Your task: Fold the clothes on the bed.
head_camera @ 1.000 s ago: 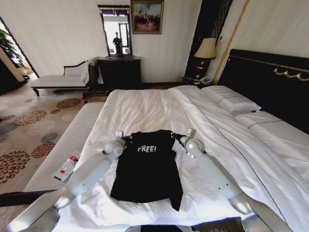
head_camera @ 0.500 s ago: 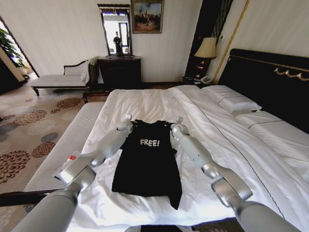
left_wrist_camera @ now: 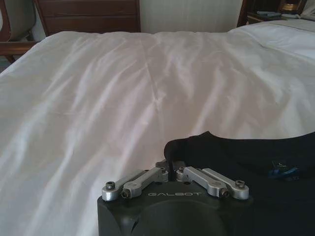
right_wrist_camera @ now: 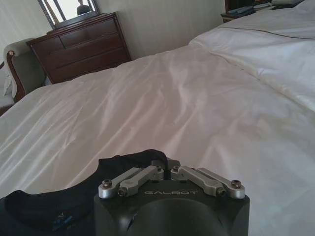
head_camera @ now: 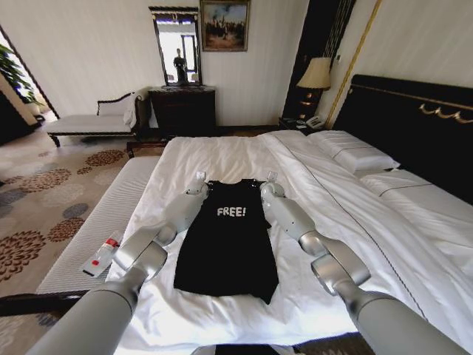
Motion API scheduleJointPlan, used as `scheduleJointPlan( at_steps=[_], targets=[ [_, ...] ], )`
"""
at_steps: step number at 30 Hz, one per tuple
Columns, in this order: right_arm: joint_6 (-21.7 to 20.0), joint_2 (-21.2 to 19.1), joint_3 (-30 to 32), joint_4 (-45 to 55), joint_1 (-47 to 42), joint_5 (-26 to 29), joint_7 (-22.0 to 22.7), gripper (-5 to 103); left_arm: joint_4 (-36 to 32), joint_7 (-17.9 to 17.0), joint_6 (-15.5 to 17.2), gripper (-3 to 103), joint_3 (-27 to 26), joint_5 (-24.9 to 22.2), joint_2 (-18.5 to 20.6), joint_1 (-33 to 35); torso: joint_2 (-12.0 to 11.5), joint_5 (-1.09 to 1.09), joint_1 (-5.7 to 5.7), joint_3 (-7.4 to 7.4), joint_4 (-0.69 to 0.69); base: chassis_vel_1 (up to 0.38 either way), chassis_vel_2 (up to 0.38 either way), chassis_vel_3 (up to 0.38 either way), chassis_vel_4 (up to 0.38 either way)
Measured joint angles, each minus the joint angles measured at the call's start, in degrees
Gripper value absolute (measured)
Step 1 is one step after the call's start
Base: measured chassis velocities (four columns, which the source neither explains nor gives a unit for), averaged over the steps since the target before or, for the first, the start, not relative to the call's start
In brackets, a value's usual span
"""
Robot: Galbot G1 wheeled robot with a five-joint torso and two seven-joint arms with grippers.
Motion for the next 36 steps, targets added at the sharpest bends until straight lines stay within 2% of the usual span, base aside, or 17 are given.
scheduleJointPlan(
  at_steps=[8,9,11,15,17,19,20,21,24,26,27,29,30,31,32,35,36],
  targets=[
    [0.89,0.49,0.75,-1.45,-0.72,-1.25,-1.29,-2,-0.59,-0.62,0.86,2,-0.19,-0.68,-0.14,0.98,0.0,0.0,0.0,0.0,-0.02,0.0,0.0,0.0,0.0],
    [0.57,0.26,0.69,-1.02,-1.01,-0.81,-2.07,2,-0.88,-0.99,1.43,-1,-0.5,-1.05,-0.18,1.27,0.0,0.0,0.0,0.0,-0.02,0.0,0.0,0.0,0.0],
    [0.41,0.11,0.48,-0.69,-1.22,-0.67,-2.47,8,-1.19,-1.2,1.78,3,-0.77,-1.2,-0.15,1.6,0.01,0.0,0.0,0.0,-0.02,0.0,0.0,0.0,0.0],
    [0.1,-0.04,0.29,-0.14,-1.43,-0.4,-2.44,24,-2.1,-1.87,2.38,24,-1.3,-1.35,0.3,2.57,0.0,0.0,0.0,0.0,0.0,0.0,0.0,0.0,0.0],
    [0.06,-0.13,0.27,-0.04,-1.53,-0.35,-2.36,29,-2.18,-2.24,2.58,24,-1.33,-1.44,0.37,2.72,0.0,0.0,0.0,0.0,0.0,0.0,0.0,0.0,0.0],
    [0.05,-0.38,0.29,0.31,-1.89,-0.21,-1.91,40,-2.78,-3.0,3.18,35,-1.4,-2.1,0.58,3.12,0.0,0.0,0.0,0.0,-0.01,0.0,0.0,0.0,0.0],
    [0.05,-0.38,0.29,0.31,-1.89,-0.21,-1.91,40,-2.78,-3.0,3.18,35,-1.4,-2.1,0.58,3.12,0.0,0.0,0.0,0.0,-0.01,0.0,0.0,0.0,0.0],
    [0.05,-0.48,0.29,0.58,-2.06,-0.12,-1.69,40,-3.05,-3.23,3.32,41,-1.41,-2.25,0.68,3.27,0.0,0.0,0.0,0.0,-0.01,0.0,0.0,0.0,0.0],
    [-0.5,-1.72,-0.19,4.15,-3.38,1.39,0.69,57,-4.38,-4.36,3.89,57,-1.32,-2.79,1.58,3.87,0.0,0.0,0.0,0.0,-0.02,0.0,0.0,0.0,0.0],
    [-0.64,-2.01,-0.34,4.8,-3.55,1.74,1.05,62,-4.42,-4.49,3.96,57,-1.33,-2.84,1.74,3.87,0.0,0.0,0.0,0.0,-0.02,0.0,0.0,0.0,0.0],
    [-0.87,-2.62,-0.51,5.86,-3.86,2.35,1.52,62,-4.49,-4.66,4.15,62,-1.37,-2.92,2.06,3.86,0.01,0.0,0.0,0.0,-0.01,0.0,0.0,0.0,0.0],
    [-1.62,-4.98,-0.52,8.9,-5.63,4.04,2.62,78,-5.24,-5.26,4.58,74,-1.59,-3.43,3.19,3.79,0.0,0.0,0.0,0.0,0.02,0.0,0.0,0.0,0.0],
    [-1.62,-4.98,-0.52,8.9,-5.63,4.04,2.62,78,-5.24,-5.26,4.58,74,-1.59,-3.43,3.19,3.79,0.0,0.0,0.0,0.0,0.02,0.0,0.0,0.0,0.0],
    [-1.88,-6.1,-0.36,10.32,-6.73,4.52,2.93,78,-5.81,-5.57,4.66,80,-1.69,-3.68,3.65,3.91,0.0,0.01,0.0,-0.01,0.01,0.0,0.0,0.0,0.0],
    [-2.1,-7.46,-0.1,11.94,-8.12,4.96,3.23,84,-6.68,-5.78,4.67,80,-1.76,-4.0,4.26,4.2,0.0,0.0,0.01,0.0,0.01,0.0,0.0,0.0,0.0],
    [-4.63,-14.46,2.54,21.13,-16.01,7.54,5.47,97,-15.47,-7.82,4.08,95,-1.67,-7.74,10.19,8.12,0.0,0.01,0.02,0.0,-0.07,0.0,0.0,0.0,0.0],
    [-4.63,-14.46,2.54,21.13,-16.01,7.54,5.47,97,-15.47,-7.82,4.08,95,-1.67,-7.74,10.19,8.12,0.0,0.01,0.02,0.0,-0.07,0.0,0.0,0.0,0.0]
  ],
)
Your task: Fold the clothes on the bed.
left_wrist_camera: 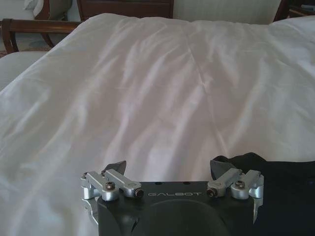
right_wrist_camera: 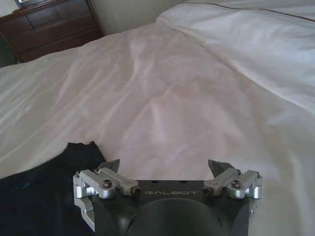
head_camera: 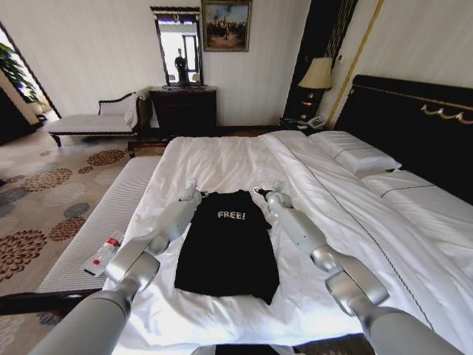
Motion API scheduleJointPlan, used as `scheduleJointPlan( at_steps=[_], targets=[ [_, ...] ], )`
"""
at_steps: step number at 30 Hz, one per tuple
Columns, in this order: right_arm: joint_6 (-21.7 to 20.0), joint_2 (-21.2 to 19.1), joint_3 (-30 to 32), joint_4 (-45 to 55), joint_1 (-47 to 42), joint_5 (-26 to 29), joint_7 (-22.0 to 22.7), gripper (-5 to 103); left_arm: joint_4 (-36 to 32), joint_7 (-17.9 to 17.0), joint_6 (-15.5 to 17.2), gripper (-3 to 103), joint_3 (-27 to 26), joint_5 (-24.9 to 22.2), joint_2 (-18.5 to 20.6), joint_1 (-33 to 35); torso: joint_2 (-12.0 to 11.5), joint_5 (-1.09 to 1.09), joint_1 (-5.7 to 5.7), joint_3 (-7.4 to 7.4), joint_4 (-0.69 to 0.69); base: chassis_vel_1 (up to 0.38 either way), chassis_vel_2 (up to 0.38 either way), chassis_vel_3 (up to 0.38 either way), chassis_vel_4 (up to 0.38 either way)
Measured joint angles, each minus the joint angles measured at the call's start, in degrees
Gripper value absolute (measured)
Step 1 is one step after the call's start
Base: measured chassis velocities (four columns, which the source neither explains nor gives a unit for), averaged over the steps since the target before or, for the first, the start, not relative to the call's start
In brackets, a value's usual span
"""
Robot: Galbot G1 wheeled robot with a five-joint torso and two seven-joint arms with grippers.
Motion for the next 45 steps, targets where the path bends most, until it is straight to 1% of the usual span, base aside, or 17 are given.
scheduleJointPlan(
  at_steps=[4,5,7,9,10,13,16,19,20,23,24,26,29,30,32,34,45],
  targets=[
    [-1.59,-4.89,4.07,10.92,-7.33,2.1,2.41,100,-14.34,-0.14,-1.38,100,-1.55,-5.04,9.63,7.76,0.01,0.02,-0.02,-0.02,0.04,0.0,0.0,0.0,0.0],
    [-1.59,-4.89,4.07,10.92,-7.33,2.1,2.41,100,-14.34,-0.14,-1.38,100,-1.55,-5.04,9.63,7.76,0.01,0.02,-0.02,-0.02,0.04,0.0,0.0,0.0,0.0],
    [-2.41,-6.66,7.28,17.24,-12.33,3.82,3.48,100,-22.26,0.34,-1.83,100,-3.66,-7.45,14.12,14.04,0.01,-0.05,-0.02,-0.01,0.13,0.0,0.0,0.0,0.0],
    [-2.91,-7.98,10.44,22.42,-18.3,4.48,3.85,100,-30.01,0.88,-2.32,100,-6.15,-8.79,17.92,20.17,0.01,-0.05,-0.02,-0.02,0.11,0.0,0.0,0.0,0.0],
    [-2.91,-7.98,10.44,22.42,-18.3,4.48,3.85,100,-30.01,0.88,-2.32,100,-6.15,-8.79,17.92,20.17,0.01,-0.05,-0.02,-0.02,0.11,0.0,0.0,0.0,0.0],
    [-3.1,-9.04,15.87,31.09,-29.05,3.69,3.99,100,-42.36,1.69,-3.25,100,-11.95,-8.76,23.3,31.23,0.02,0.0,-0.03,-0.02,0.02,0.0,0.0,0.0,0.0],
    [-3.08,-8.19,20.74,35.25,-34.87,2.28,3.67,100,-47.69,1.76,-4.13,100,-15.93,-7.61,25.06,38.77,0.02,-0.01,-0.04,-0.03,0.02,0.0,0.0,0.0,0.0],
    [-3.11,-6.08,27.01,40.53,-44.53,1.1,1.71,100,-55.68,2.28,-4.95,100,-24.07,-5.82,24.88,50.87,0.02,-0.02,-0.03,-0.02,0.07,0.0,0.0,0.0,0.0],
    [-3.11,-6.08,27.01,40.53,-44.53,1.1,1.71,100,-55.68,2.28,-4.95,100,-24.07,-5.82,24.88,50.87,0.02,-0.02,-0.03,-0.02,0.07,0.0,0.0,0.0,0.0],
    [-2.73,-4.56,31.19,44.67,-53.04,-0.8,-2.45,100,-62.38,3.26,-6.91,100,-30.16,-3.23,22.19,61.2,0.02,-0.04,-0.04,-0.02,0.05,0.0,0.0,0.0,0.0],
    [-2.57,-4.04,32.26,45.96,-55.19,-0.96,-3.27,100,-64.0,3.72,-7.57,103,-31.4,-2.46,21.33,63.97,0.02,-0.02,-0.04,-0.02,0.04,0.0,0.0,0.0,0.0],
    [-2.39,-3.32,33.46,47.57,-57.59,-0.98,-4.18,100,-65.58,4.38,-8.23,100,-32.69,-1.59,20.33,66.88,0.02,0.0,-0.05,-0.02,0.04,0.0,0.0,0.0,0.0],
    [-0.92,-1.51,36.17,52.26,-64.19,-0.38,-8.82,100,-68.82,5.39,-10.07,99,-35.39,0.33,18.01,72.33,0.02,-0.03,-0.03,-0.02,0.06,0.0,0.0,0.0,0.0],
    [-0.92,-1.51,36.17,52.26,-64.19,-0.38,-8.82,100,-68.82,5.39,-10.07,99,-35.39,0.33,18.01,72.33,0.02,-0.03,-0.03,-0.02,0.06,0.0,0.0,0.0,0.0],
    [0.2,0.16,37.66,55.12,-68.76,-0.3,-12.5,100,-70.37,6.15,-11.01,98,-37.04,0.77,16.71,75.07,0.02,-0.03,-0.02,-0.01,0.05,0.0,0.0,0.0,0.0],
    [0.33,2.71,38.71,57.1,-72.26,0.21,-14.07,100,-71.42,7.06,-11.59,98,-38.38,1.12,15.7,77.31,0.02,-0.02,-0.03,-0.02,0.04,0.0,0.0,0.0,0.0],
    [-4.33,12.84,42.12,54.97,-74.83,6.44,-12.67,100,-74.75,8.55,-12.03,98,-40.22,1.01,13.94,83.12,0.0,-0.02,-0.01,0.0,0.05,0.0,0.0,0.0,0.0]
  ],
)
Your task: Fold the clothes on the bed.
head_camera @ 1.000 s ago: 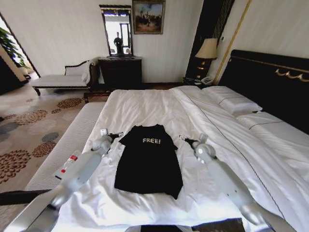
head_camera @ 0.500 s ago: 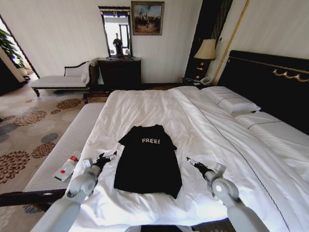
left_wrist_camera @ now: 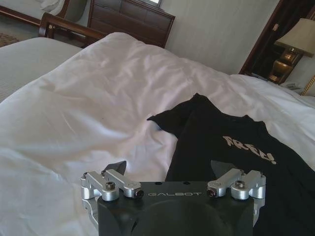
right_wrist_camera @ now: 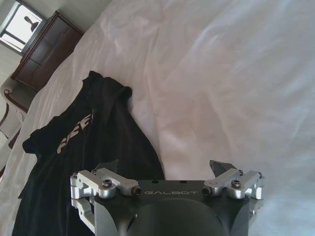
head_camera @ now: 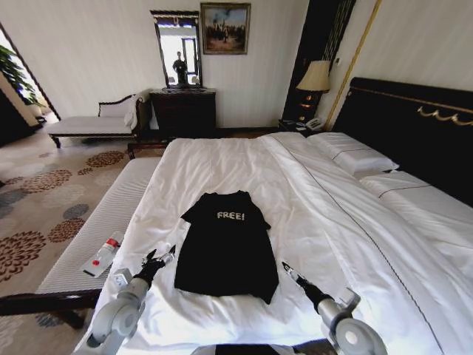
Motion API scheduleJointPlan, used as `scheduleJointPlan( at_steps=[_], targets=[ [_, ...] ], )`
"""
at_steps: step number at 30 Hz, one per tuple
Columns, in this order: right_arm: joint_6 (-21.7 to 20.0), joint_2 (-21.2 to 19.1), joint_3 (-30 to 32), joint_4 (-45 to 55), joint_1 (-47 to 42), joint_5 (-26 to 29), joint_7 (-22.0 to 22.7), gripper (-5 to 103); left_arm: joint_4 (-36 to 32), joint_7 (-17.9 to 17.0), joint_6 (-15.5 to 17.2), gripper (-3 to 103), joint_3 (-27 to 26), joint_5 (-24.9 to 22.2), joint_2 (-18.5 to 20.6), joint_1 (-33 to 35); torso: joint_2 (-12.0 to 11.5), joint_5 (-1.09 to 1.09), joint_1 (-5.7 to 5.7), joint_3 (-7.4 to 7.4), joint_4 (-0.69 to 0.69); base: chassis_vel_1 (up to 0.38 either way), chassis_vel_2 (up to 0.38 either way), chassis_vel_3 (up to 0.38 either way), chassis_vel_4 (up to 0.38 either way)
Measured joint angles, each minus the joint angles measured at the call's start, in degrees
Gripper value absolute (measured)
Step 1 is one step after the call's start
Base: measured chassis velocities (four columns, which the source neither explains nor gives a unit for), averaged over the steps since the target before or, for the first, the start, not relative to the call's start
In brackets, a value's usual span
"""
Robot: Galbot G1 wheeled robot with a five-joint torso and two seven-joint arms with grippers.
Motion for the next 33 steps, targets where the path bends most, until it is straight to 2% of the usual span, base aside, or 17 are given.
scheduleJointPlan(
  at_steps=[5,8,12,17,20,26,33],
  targets=[
    [-1.35,2.68,1.69,-1.74,0.42,0.73,0.0,100,-2.61,-0.11,0.07,97,1.33,-0.51,2.71,2.5,0.01,0.0,-0.01,0.0,0.01,0.0,0.0,0.0,0.0],
    [-1.63,3.24,2.01,-2.64,1.21,1.42,-0.06,100,-3.93,-1.11,0.25,97,2.69,0.05,4.56,2.87,0.0,0.0,0.0,0.0,-0.01,0.0,0.0,0.0,0.0],
    [-2.22,2.68,1.14,-3.98,2.61,2.59,-0.02,100,-5.63,-2.73,0.7,97,3.7,0.49,4.8,3.16,0.0,0.02,0.0,0.0,0.02,0.0,0.0,0.0,0.0],
    [-3.29,1.49,-0.48,-4.42,2.67,2.82,0.0,100,-4.73,-2.64,0.84,96,3.39,1.09,2.72,3.63,0.0,0.0,0.0,0.0,-0.01,0.0,0.0,0.0,0.0],
    [-4.7,0.48,-2.4,-4.0,2.71,2.76,-0.29,100,-4.32,-1.85,0.48,97,2.48,2.09,0.56,5.15,0.0,0.01,0.0,0.0,0.01,0.0,0.0,0.0,0.0],
    [-5.82,-0.38,-5.42,-4.51,3.87,2.93,0.27,100,-5.47,-2.45,0.36,100,3.08,3.11,-1.95,6.36,0.01,0.01,0.0,0.0,0.0,0.0,0.0,0.0,0.0],
    [-7.16,-0.63,-5.58,-5.88,5.05,7.77,2.02,100,-8.29,-4.17,0.3,97,2.34,2.93,-2.86,7.61,0.0,0.01,0.0,0.0,0.01,0.0,0.0,0.0,0.0]
  ],
)
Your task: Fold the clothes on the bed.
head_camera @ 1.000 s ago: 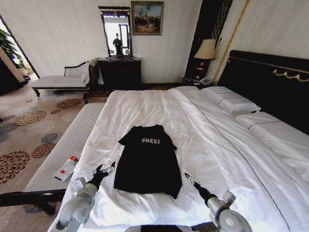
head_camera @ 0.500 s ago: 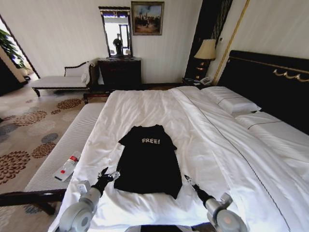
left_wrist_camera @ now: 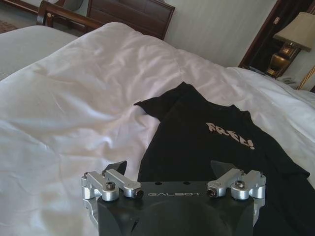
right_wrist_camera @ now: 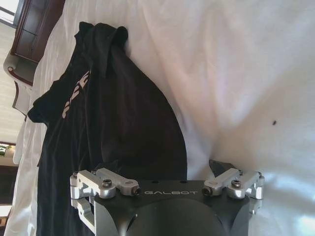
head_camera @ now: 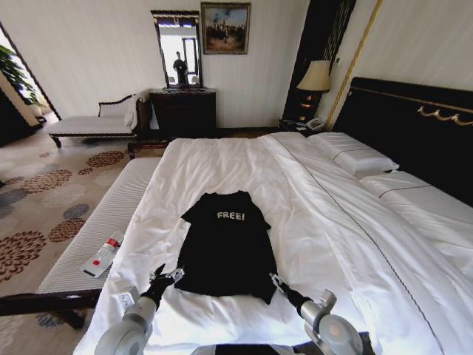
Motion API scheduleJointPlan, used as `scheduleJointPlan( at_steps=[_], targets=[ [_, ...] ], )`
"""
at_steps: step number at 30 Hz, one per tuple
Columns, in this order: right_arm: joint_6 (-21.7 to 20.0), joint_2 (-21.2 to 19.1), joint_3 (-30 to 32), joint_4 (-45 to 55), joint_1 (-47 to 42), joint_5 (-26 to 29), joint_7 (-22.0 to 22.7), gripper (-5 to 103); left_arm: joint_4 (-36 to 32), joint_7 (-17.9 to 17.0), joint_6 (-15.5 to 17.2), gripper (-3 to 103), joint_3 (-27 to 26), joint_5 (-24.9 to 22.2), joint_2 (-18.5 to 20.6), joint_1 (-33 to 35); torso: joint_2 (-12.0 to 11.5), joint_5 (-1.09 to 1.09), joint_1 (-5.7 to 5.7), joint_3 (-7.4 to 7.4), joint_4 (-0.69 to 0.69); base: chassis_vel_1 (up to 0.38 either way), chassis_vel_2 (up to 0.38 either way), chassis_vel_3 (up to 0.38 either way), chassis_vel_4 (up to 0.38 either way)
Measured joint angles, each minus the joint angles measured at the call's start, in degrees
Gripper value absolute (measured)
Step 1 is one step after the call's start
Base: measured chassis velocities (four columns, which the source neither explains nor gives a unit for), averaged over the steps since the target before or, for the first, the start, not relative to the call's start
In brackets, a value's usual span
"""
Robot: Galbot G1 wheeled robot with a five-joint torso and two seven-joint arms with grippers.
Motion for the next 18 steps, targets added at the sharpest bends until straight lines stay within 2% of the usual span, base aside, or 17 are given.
scheduleJointPlan(
  at_steps=[5,13,16,18],
  targets=[
    [-1.18,0.64,3.15,2.15,-3.16,3.87,1.18,100,-0.95,-0.26,-0.01,97,-0.1,-0.03,-0.09,0.17,0.0,0.0,0.0,0.0,-0.01,0.0,0.0,0.0,0.0],
    [-2.52,1.65,5.36,5.58,-7.69,5.62,1.31,101,0.18,-0.84,-0.01,97,0.93,-0.15,-0.04,-2.15,0.0,-0.01,0.0,0.0,-0.02,0.0,0.0,0.0,0.0],
    [-2.81,1.93,5.6,5.61,-8.01,5.85,1.18,94,0.06,-0.9,-0.02,97,1.0,-0.1,-0.07,-2.0,0.0,-0.01,0.0,0.0,-0.02,0.0,0.0,0.0,0.0],
    [-2.82,1.99,5.56,5.33,-7.78,5.89,1.16,94,-0.03,-0.92,-0.02,97,0.92,-0.07,-0.07,-1.87,0.0,-0.01,0.0,0.0,-0.02,0.0,0.0,0.0,0.0]
  ],
)
